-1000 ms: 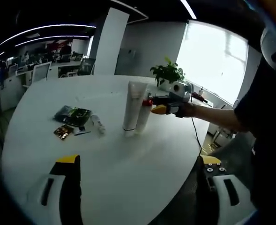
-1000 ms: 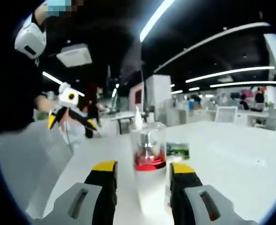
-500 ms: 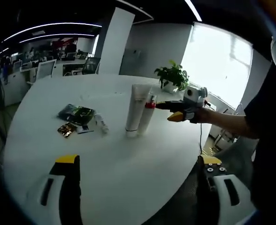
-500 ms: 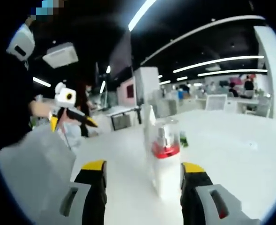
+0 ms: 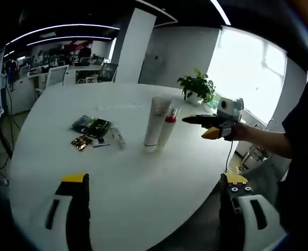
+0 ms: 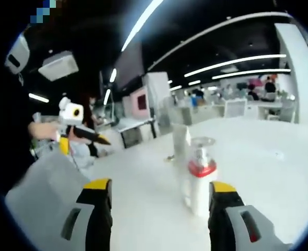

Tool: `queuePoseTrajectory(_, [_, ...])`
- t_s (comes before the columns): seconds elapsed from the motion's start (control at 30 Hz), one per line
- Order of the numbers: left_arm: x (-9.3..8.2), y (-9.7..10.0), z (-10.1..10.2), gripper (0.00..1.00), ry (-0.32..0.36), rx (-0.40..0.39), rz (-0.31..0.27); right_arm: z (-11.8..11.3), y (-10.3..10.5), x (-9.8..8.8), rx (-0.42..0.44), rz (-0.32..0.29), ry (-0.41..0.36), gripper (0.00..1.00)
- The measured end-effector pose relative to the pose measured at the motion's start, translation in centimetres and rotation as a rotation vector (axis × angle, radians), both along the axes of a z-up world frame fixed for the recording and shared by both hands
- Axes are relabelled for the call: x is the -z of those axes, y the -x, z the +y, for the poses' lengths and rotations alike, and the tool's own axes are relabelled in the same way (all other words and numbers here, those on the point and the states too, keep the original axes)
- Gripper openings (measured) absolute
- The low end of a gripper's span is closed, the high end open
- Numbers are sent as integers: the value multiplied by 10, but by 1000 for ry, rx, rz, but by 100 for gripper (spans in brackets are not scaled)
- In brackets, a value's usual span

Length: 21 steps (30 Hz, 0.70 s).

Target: Arrange the skincare products in the storage area until every visible bottle or jar stands upright without overlapping.

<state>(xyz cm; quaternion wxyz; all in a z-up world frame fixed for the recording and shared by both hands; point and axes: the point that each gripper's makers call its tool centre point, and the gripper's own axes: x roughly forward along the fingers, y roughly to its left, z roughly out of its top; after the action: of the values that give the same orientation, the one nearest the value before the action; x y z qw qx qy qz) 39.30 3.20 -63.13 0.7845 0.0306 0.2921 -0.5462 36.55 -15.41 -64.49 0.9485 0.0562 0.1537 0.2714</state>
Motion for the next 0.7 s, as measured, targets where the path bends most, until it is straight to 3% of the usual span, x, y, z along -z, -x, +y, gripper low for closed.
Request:
queuePoseTrajectory(0.17, [-6, -3, 10, 99, 2, -35, -1, 4, 10, -10, 34, 18, -27, 74])
queuePoseTrajectory(0.37, [-6, -6, 24, 99, -21, -72, -3, -13, 14, -28, 182, 6, -106, 74])
queuePoseTrajectory(0.7, [-9, -6, 33, 99, -36, -87, 13, -6, 39, -37, 211, 55, -67, 85])
